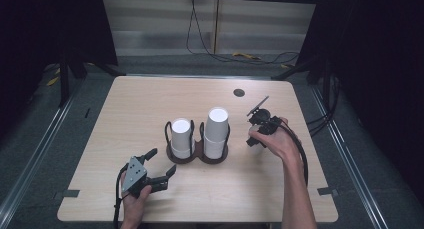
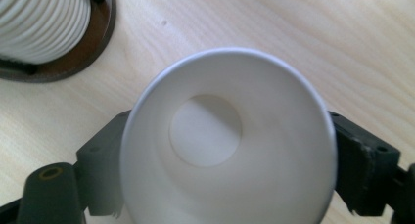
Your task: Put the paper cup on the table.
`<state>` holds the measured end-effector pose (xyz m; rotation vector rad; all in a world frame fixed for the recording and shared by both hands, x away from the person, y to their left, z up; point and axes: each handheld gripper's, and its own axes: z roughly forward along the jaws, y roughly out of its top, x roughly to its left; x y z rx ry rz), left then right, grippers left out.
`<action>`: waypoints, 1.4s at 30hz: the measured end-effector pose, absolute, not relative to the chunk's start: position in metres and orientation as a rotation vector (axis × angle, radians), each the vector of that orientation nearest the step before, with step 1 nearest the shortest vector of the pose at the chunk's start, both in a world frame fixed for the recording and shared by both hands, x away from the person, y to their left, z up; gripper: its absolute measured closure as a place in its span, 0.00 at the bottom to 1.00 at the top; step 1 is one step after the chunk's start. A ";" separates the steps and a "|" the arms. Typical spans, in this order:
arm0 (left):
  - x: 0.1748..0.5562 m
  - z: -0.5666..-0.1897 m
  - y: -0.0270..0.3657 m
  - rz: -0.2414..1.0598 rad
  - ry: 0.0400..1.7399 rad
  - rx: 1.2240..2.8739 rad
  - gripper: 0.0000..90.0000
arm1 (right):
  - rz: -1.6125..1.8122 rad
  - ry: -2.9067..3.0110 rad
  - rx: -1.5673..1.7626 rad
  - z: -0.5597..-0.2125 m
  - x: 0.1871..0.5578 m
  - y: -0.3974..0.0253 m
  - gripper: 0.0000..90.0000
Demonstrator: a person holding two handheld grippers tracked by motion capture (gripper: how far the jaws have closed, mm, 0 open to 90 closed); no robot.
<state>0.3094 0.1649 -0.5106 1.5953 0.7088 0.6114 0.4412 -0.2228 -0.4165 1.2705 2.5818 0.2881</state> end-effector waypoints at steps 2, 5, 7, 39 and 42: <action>0.309 -0.511 0.165 0.611 0.709 1.596 0.17 | 0.336 2.559 1.281 -0.414 0.440 -0.225 0.18; 0.310 -0.510 0.165 0.613 0.709 1.599 0.17 | 0.360 2.544 1.270 -0.413 0.439 -0.227 0.18; 0.310 -0.510 0.166 0.614 0.713 1.599 0.17 | 0.394 2.518 1.257 -0.410 0.437 -0.227 0.18; 0.310 -0.511 0.166 0.611 0.727 1.583 0.17 | 0.942 1.999 1.223 -0.393 0.385 -0.218 0.18; 0.310 -0.511 0.166 0.613 0.725 1.583 0.17 | 1.028 1.959 1.227 -0.390 0.377 -0.217 0.17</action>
